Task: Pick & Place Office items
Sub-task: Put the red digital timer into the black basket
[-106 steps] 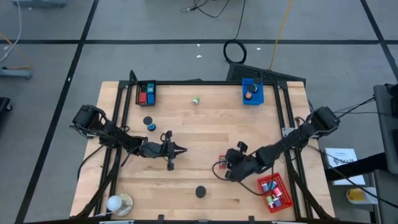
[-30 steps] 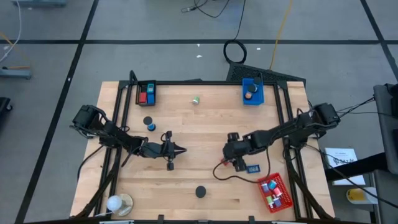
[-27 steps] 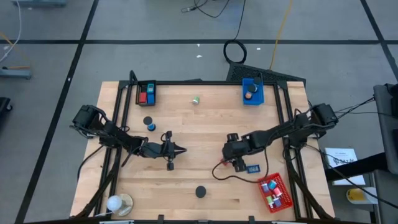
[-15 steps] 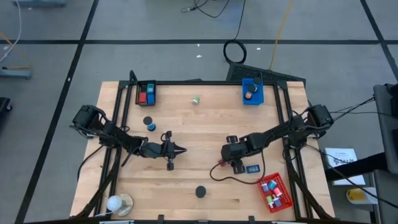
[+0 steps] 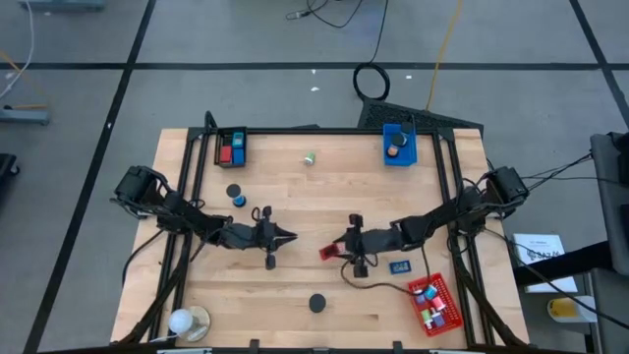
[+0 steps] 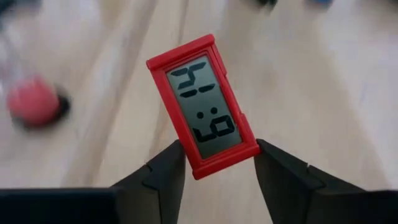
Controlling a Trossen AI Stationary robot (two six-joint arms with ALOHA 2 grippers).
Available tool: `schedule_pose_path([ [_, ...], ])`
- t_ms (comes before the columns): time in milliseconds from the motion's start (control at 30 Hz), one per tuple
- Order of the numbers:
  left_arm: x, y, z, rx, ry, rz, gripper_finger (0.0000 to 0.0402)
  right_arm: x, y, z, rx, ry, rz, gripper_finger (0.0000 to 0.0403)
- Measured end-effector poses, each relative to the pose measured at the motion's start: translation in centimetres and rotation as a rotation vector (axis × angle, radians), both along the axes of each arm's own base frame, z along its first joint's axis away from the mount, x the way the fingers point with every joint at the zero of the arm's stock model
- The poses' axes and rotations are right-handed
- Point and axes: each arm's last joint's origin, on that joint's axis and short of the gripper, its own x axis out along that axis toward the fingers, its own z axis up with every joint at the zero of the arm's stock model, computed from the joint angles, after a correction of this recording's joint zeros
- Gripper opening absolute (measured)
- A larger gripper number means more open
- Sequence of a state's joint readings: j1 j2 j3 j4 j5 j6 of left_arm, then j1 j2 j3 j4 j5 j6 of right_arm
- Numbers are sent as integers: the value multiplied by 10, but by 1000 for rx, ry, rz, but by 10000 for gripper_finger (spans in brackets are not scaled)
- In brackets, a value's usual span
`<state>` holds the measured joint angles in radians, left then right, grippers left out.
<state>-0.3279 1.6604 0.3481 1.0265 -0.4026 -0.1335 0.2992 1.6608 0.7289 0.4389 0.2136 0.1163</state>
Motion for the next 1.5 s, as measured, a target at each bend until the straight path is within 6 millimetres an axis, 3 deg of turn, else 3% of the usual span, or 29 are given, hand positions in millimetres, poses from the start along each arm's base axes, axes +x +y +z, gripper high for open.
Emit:
schedule_pose_path([
  [133,3,-1,12,-24,-123,-13,76,-5,-11,9,78,-311,-48,163],
  [267,4,-1,23,-80,-235,-7,148,-8,-17,23,143,-540,-60,165],
  [500,27,-3,53,-133,-395,12,280,-5,-14,35,136,-636,4,164],
  [700,49,-13,79,-22,-445,-76,329,-4,-14,38,132,-651,4,164],
  [967,74,-19,93,81,-360,-50,335,-4,-14,38,123,-659,8,164],
  [1233,83,-18,103,100,-359,-45,329,-4,-13,38,130,-659,23,164],
  [1367,83,-19,104,106,-363,-56,284,-4,-13,39,133,-660,31,164],
  [1500,83,-19,105,106,-371,-80,212,-4,-13,39,134,-660,26,170],
])
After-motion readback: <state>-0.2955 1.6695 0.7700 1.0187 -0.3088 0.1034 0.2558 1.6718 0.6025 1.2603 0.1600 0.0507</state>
